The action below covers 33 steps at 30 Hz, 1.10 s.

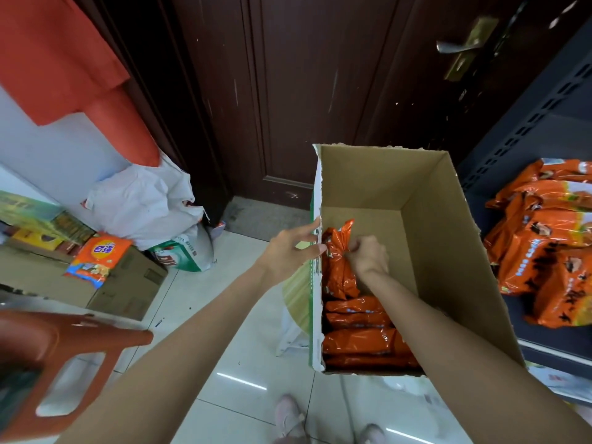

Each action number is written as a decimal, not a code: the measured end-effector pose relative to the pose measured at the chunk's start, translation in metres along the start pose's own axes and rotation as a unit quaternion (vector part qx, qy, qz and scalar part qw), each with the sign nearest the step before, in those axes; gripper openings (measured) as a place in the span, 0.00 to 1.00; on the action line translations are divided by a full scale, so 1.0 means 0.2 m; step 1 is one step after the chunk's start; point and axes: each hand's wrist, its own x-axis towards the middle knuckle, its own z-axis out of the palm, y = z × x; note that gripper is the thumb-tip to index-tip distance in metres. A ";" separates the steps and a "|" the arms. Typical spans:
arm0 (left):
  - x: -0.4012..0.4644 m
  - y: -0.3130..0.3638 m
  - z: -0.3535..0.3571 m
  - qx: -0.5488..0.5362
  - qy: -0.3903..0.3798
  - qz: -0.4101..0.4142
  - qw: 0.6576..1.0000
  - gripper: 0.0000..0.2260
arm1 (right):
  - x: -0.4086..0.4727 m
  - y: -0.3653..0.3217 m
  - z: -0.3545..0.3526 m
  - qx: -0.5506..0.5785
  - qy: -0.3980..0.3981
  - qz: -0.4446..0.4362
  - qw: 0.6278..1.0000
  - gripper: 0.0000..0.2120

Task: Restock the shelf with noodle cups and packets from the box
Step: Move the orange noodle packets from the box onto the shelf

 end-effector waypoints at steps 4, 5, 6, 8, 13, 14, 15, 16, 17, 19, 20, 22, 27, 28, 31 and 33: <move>-0.01 0.05 0.00 0.063 0.048 0.021 0.997 0.24 | -0.03 -0.01 -0.10 0.018 0.046 -0.019 0.999 0.09; -0.01 0.07 0.01 0.082 0.078 0.033 0.993 0.23 | -0.04 -0.02 -0.14 0.024 0.056 -0.027 0.998 0.08; -0.01 0.11 0.01 0.094 0.110 0.044 0.989 0.21 | -0.06 -0.02 -0.18 0.028 0.065 -0.031 0.997 0.06; 0.00 0.18 0.02 0.114 0.161 0.076 0.977 0.17 | -0.09 -0.04 -0.24 0.033 0.086 -0.041 0.995 0.04; 0.05 0.36 0.06 0.122 0.108 0.135 0.977 0.19 | -0.21 -0.06 -0.43 0.055 0.139 -0.116 0.982 0.03; 0.07 0.39 0.08 0.116 0.088 0.135 0.980 0.21 | -0.24 -0.06 -0.48 0.063 0.148 -0.134 0.978 0.04; 0.07 0.43 0.09 0.102 0.069 0.132 0.984 0.24 | -0.27 -0.06 -0.53 0.070 0.160 -0.151 0.973 0.06; 0.08 0.47 0.10 0.080 0.053 0.129 0.987 0.25 | -0.29 -0.06 -0.57 0.076 0.171 -0.165 0.968 0.07; 0.08 0.51 0.11 0.059 0.044 0.132 0.989 0.26 | -0.31 -0.05 -0.61 0.081 0.182 -0.177 0.964 0.07; 0.08 0.60 0.14 0.031 0.063 0.155 0.985 0.22 | -0.34 -0.03 -0.69 0.091 0.200 -0.197 0.956 0.06; 0.08 0.63 0.15 0.023 0.082 0.170 0.982 0.19 | -0.35 -0.02 -0.72 0.094 0.205 -0.207 0.952 0.06; 0.07 0.70 0.19 -0.001 0.095 0.208 0.974 0.13 | -0.38 0.01 -0.80 0.101 0.219 -0.224 0.944 0.07; 0.06 0.90 0.35 -0.013 0.056 0.287 0.956 0.05 | -0.46 0.15 -1.03 0.151 0.253 -0.253 0.922 0.07; 0.05 0.94 0.38 -0.025 0.044 0.298 0.953 0.05 | -0.48 0.18 -1.08 0.159 0.261 -0.255 0.917 0.07; 0.03 1.07 0.51 -0.057 -0.007 0.322 0.945 0.05 | -0.51 0.30 -1.23 0.165 0.306 -0.252 0.903 0.07; 0.01 1.15 0.60 -0.076 -0.040 0.326 0.941 0.05 | -0.53 0.40 -1.31 0.174 0.332 -0.236 0.896 0.10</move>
